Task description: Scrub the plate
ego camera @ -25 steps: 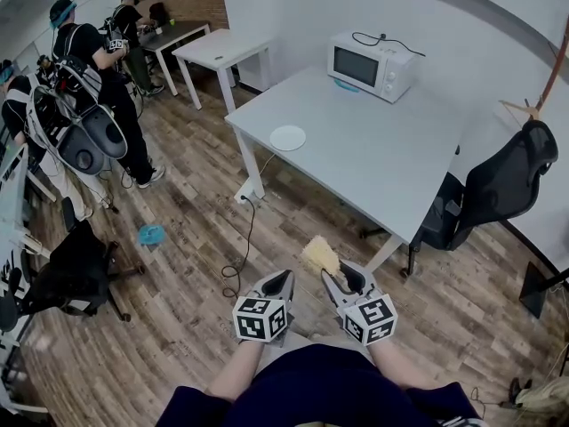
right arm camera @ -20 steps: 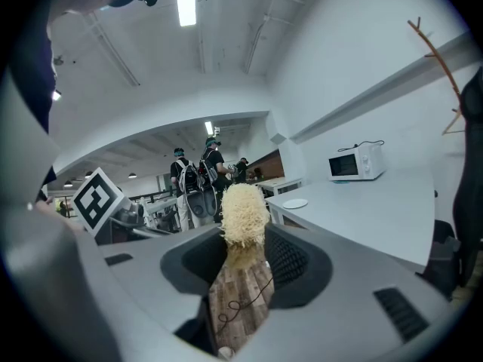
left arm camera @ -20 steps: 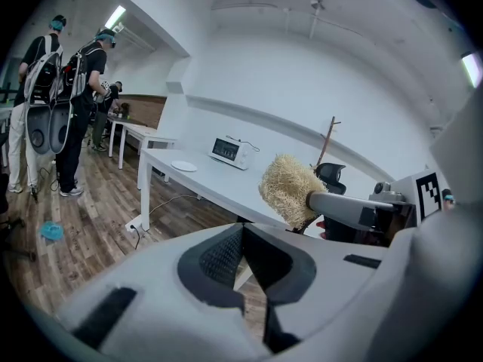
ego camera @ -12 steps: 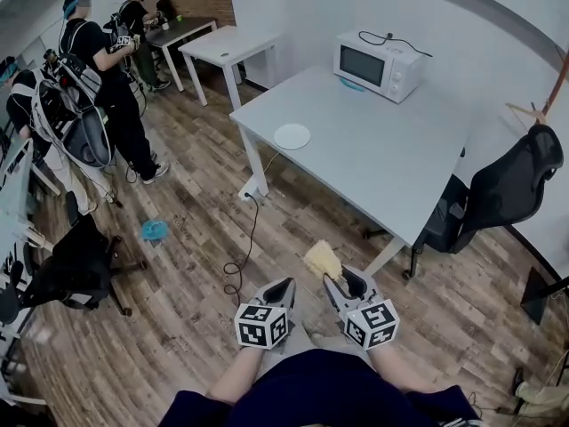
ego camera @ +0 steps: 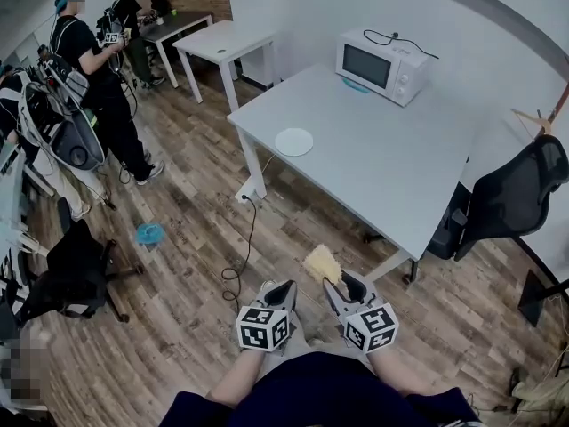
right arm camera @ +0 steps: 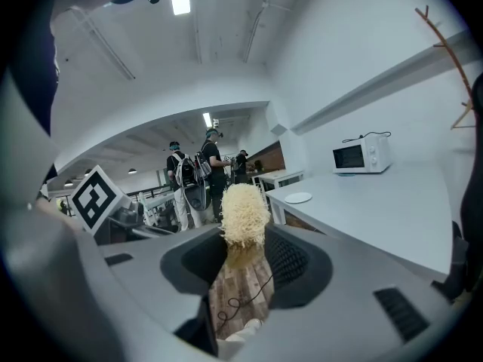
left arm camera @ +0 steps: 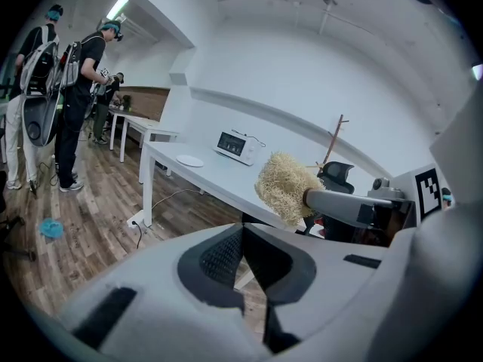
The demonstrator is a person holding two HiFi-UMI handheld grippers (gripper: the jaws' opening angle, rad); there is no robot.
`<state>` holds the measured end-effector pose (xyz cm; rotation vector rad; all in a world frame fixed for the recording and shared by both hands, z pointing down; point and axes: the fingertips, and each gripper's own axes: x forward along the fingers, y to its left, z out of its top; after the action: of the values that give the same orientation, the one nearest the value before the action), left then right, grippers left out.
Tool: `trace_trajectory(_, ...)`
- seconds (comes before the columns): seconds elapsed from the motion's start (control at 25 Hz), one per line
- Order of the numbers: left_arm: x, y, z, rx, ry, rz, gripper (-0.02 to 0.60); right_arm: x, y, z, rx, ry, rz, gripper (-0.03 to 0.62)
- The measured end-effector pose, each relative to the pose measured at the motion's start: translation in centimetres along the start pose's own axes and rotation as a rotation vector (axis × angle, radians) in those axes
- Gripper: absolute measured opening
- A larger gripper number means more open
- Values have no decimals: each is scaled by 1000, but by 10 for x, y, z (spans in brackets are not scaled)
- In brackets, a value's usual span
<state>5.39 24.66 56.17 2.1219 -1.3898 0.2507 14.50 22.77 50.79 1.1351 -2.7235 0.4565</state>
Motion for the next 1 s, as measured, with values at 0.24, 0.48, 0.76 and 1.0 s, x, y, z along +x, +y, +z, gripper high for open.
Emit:
trace_trajectory(0.24, 29, 41, 33, -4, -2, -16, 18, 52, -13, 17, -5, -2, -18, 156)
trace_trajectory(0.48, 65, 90, 75, -1, -10, -39, 18, 113, -32, 38, -12, -6, -53, 158)
trace_trajectory(0.76, 105, 134, 136, 20, 2, -89, 18, 180, -53, 77, -7, -7, -90, 158)
trace_trajectory(1.0, 126, 180, 176, 24, 3, -95, 18, 240, -59, 99, -4, -12, -98, 158)
